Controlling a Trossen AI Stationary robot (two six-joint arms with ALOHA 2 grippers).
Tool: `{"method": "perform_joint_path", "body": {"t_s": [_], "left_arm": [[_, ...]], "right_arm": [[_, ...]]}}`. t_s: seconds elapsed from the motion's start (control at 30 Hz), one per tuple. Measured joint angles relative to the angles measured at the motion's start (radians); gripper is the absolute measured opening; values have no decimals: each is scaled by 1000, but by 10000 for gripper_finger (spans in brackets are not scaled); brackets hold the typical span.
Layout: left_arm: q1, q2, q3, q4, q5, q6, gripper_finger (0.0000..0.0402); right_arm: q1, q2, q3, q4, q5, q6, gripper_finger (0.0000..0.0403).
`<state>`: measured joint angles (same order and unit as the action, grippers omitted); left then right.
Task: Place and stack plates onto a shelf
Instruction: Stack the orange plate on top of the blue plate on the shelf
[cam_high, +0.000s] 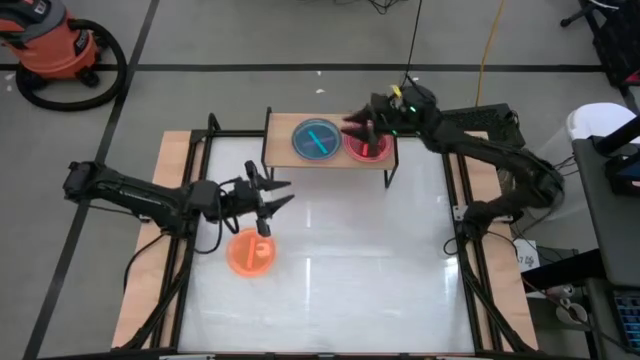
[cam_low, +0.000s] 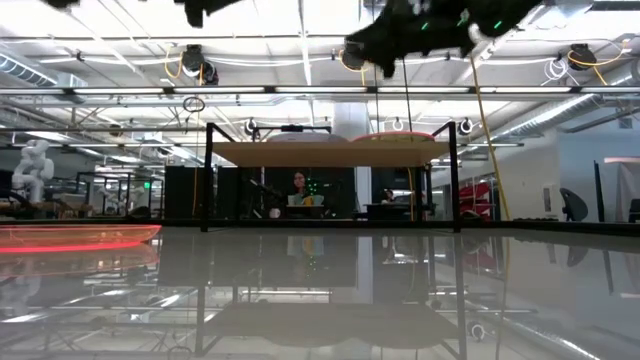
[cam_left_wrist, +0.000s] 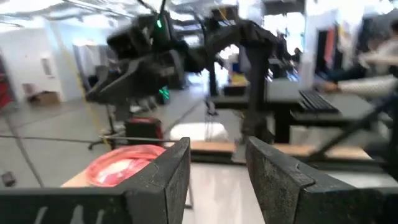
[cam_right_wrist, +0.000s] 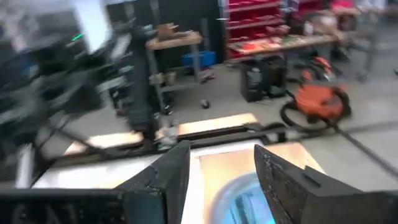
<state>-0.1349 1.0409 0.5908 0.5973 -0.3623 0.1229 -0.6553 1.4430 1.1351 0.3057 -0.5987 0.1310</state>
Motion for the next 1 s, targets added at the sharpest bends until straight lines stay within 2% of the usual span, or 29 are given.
{"method": "perform_joint_path", "body": {"t_s": [0.1, 0.17, 0.23, 0.37, 0.5, 0.57, 0.67, 0.77, 0.87, 1.0], "left_arm": [[-56, 0, 101, -208, -83, 32, 161], [-90, 21, 175, -379, -170, 22, 161], [-116, 55, 233, -547, -214, -2, 161], [-161, 137, 316, -811, -198, -25, 161], [-218, 231, 330, -1079, -95, -36, 161], [-254, 276, 329, -1180, -60, -92, 161], [-309, 342, 329, -1253, -3, -202, 161], [-368, 387, 329, -1249, 55, -270, 161], [-426, 403, 330, -1252, 75, -330, 161], [-488, 406, 330, -1277, 74, -444, 161]], "right_arm": [[64, -140, -54, -82, 12, -121, 157], [113, -245, -111, -112, 72, -178, 154], [170, -346, -181, -109, 147, -198, 153], [290, -529, -347, -89, 250, -224, 152], [405, -660, -509, -23, 351, -223, 152], [457, -698, -583, 39, 408, -226, 152], [521, -721, -669, 124, 482, -226, 152], [575, -719, -715, 176, 550, -226, 152], [614, -707, -725, 187, 619, -244, 152], [641, -700, -725, 196, 655, -272, 152]]}}
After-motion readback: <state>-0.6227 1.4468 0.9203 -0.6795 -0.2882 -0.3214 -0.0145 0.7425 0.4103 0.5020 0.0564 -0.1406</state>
